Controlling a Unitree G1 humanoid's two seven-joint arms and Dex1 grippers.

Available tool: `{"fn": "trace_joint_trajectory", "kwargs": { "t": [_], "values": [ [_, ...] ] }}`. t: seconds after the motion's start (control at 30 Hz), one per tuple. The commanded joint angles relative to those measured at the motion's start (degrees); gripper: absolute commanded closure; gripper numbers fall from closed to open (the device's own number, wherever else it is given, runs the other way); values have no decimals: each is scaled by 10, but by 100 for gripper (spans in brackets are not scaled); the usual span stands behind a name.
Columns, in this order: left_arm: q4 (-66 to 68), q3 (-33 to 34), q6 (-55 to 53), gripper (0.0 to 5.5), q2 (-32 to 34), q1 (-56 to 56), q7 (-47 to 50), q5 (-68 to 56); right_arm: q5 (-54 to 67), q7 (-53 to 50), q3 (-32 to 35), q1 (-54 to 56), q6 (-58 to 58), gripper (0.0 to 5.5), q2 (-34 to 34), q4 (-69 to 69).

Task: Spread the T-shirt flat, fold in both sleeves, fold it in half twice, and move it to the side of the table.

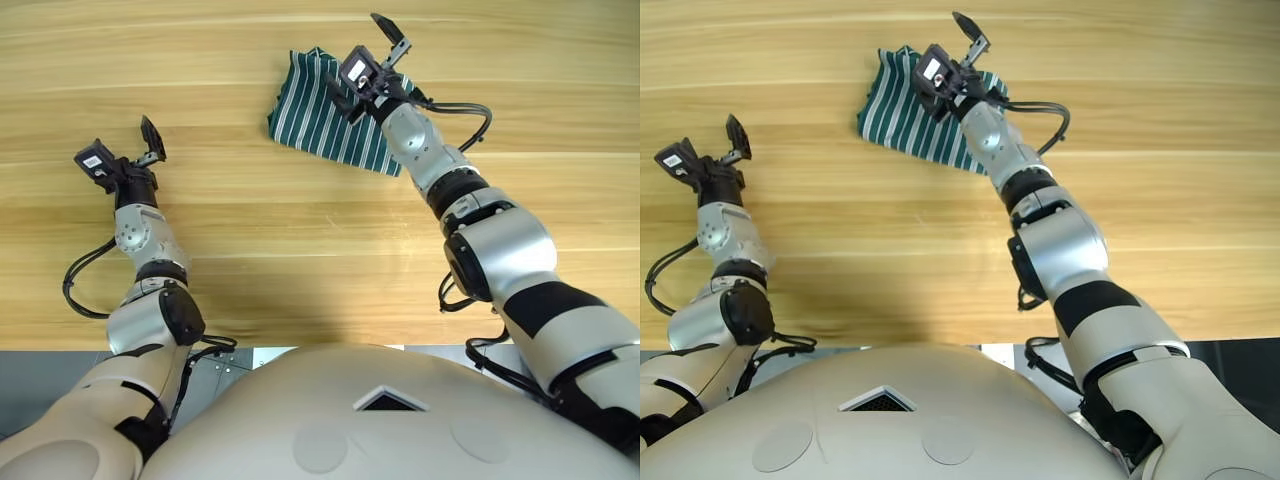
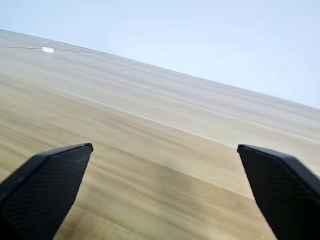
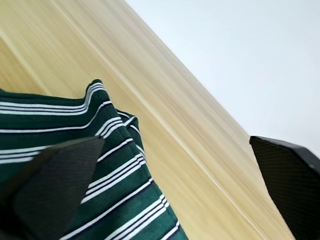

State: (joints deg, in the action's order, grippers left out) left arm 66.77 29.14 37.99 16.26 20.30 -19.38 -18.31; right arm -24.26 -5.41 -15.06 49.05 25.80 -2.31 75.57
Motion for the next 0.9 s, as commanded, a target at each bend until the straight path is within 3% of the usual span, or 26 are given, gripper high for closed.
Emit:
{"fn": "trace_joint_trajectory", "kwargs": {
  "t": [0.03,0.23,0.63,0.9],
  "values": [
    [19,-4,-16,11,-22,-39,6,0,-3,-4,6,8,-79,10,-22,23],
    [14,-13,-14,11,-24,-33,4,2,46,31,67,-11,-175,10,-57,35],
    [0,-15,6,11,-37,-50,6,-3,137,-93,226,-107,-285,10,-205,38],
    [-12,-11,26,11,-42,-70,23,-5,195,-173,330,-157,-308,10,-261,35]
  ]
}}
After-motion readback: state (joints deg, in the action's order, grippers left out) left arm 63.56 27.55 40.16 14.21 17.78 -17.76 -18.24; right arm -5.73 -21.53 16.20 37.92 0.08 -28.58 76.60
